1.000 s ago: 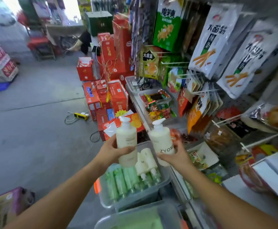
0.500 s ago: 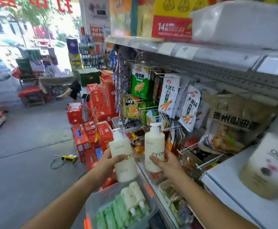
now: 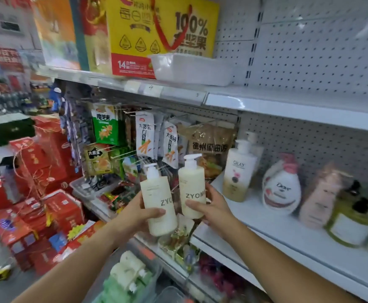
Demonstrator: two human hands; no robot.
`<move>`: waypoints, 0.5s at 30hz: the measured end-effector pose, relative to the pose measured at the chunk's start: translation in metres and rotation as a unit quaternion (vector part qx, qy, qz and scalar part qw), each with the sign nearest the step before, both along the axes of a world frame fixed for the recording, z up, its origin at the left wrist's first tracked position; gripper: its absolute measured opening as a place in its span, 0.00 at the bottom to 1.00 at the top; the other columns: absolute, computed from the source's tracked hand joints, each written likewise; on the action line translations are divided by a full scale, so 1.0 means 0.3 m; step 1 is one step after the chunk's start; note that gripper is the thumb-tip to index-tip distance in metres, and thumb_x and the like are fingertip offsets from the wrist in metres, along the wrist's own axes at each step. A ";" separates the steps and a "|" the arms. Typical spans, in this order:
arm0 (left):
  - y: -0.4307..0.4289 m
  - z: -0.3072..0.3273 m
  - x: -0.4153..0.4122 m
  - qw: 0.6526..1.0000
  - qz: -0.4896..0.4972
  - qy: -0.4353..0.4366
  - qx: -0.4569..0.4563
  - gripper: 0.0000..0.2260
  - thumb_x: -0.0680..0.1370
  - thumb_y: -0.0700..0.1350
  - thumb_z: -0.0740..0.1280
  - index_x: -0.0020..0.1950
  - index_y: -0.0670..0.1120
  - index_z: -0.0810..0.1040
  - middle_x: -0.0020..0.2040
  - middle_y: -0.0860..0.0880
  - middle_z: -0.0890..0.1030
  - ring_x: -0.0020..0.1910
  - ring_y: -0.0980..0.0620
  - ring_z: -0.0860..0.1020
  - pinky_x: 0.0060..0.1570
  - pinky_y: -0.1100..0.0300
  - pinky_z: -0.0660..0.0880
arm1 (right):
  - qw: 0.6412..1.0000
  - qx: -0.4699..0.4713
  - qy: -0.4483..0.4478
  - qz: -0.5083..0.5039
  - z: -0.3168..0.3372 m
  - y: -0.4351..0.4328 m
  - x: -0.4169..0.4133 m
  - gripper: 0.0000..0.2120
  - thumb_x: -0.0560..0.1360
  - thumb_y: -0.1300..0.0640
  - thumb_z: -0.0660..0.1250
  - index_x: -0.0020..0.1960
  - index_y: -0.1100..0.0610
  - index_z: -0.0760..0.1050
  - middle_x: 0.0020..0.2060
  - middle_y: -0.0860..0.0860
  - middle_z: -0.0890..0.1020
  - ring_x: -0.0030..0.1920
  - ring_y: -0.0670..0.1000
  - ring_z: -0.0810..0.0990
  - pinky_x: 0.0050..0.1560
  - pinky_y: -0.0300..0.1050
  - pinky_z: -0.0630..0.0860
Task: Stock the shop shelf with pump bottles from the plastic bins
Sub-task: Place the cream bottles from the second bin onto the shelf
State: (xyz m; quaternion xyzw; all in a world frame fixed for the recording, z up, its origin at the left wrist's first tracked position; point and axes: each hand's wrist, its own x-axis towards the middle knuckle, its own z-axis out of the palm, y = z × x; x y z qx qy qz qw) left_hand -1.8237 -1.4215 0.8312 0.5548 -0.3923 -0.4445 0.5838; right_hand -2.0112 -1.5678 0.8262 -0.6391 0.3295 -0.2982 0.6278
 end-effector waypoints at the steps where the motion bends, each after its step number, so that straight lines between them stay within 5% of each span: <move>1: -0.023 0.015 -0.046 1.000 -0.019 0.010 -0.012 0.38 0.60 0.44 0.81 0.68 0.48 0.70 0.57 0.43 0.84 0.55 0.42 0.83 0.47 0.43 0.81 | 1.000 -0.011 0.007 -0.026 0.021 0.009 -0.065 0.35 0.67 0.56 0.81 0.68 0.43 0.69 0.59 0.45 0.81 0.55 0.52 0.83 0.45 0.47 0.83; 4: -0.080 0.064 -0.202 0.997 -0.069 0.021 -0.029 0.35 0.60 0.48 0.83 0.64 0.43 0.74 0.54 0.38 0.83 0.51 0.39 0.83 0.44 0.44 0.81 | 0.995 -0.047 0.017 -0.092 0.075 0.010 -0.254 0.35 0.67 0.55 0.81 0.70 0.46 0.69 0.60 0.45 0.79 0.56 0.49 0.82 0.53 0.52 0.82; 7: -0.138 0.095 -0.350 0.992 -0.117 -0.012 -0.040 0.29 0.63 0.49 0.82 0.60 0.45 0.77 0.55 0.38 0.83 0.54 0.37 0.82 0.54 0.34 0.78 | 0.988 -0.070 0.017 -0.136 0.118 -0.003 -0.432 0.33 0.68 0.56 0.80 0.68 0.49 0.70 0.62 0.49 0.79 0.58 0.48 0.80 0.55 0.48 0.81; 10: -0.191 0.128 -0.494 0.990 -0.137 -0.036 -0.029 0.31 0.61 0.50 0.82 0.62 0.52 0.77 0.55 0.45 0.84 0.54 0.44 0.83 0.51 0.43 0.81 | 0.979 -0.086 0.022 -0.184 0.154 0.003 -0.615 0.36 0.66 0.52 0.81 0.71 0.49 0.69 0.62 0.48 0.80 0.58 0.48 0.80 0.56 0.45 0.80; 13: -0.245 0.157 -0.667 0.985 -0.159 -0.047 -0.047 0.38 0.55 0.54 0.85 0.61 0.50 0.76 0.50 0.49 0.86 0.46 0.49 0.85 0.36 0.56 0.80 | 0.970 -0.106 0.023 -0.219 0.183 0.021 -0.813 0.35 0.67 0.53 0.81 0.70 0.49 0.69 0.60 0.47 0.80 0.58 0.47 0.79 0.53 0.40 0.77; 15: -0.275 0.168 -0.792 0.982 -0.173 -0.048 -0.058 0.34 0.57 0.52 0.84 0.59 0.49 0.77 0.49 0.50 0.86 0.46 0.49 0.85 0.38 0.53 0.81 | 0.964 -0.106 0.024 -0.243 0.190 0.028 -0.951 0.35 0.66 0.53 0.81 0.69 0.48 0.69 0.60 0.46 0.80 0.58 0.47 0.79 0.51 0.39 0.78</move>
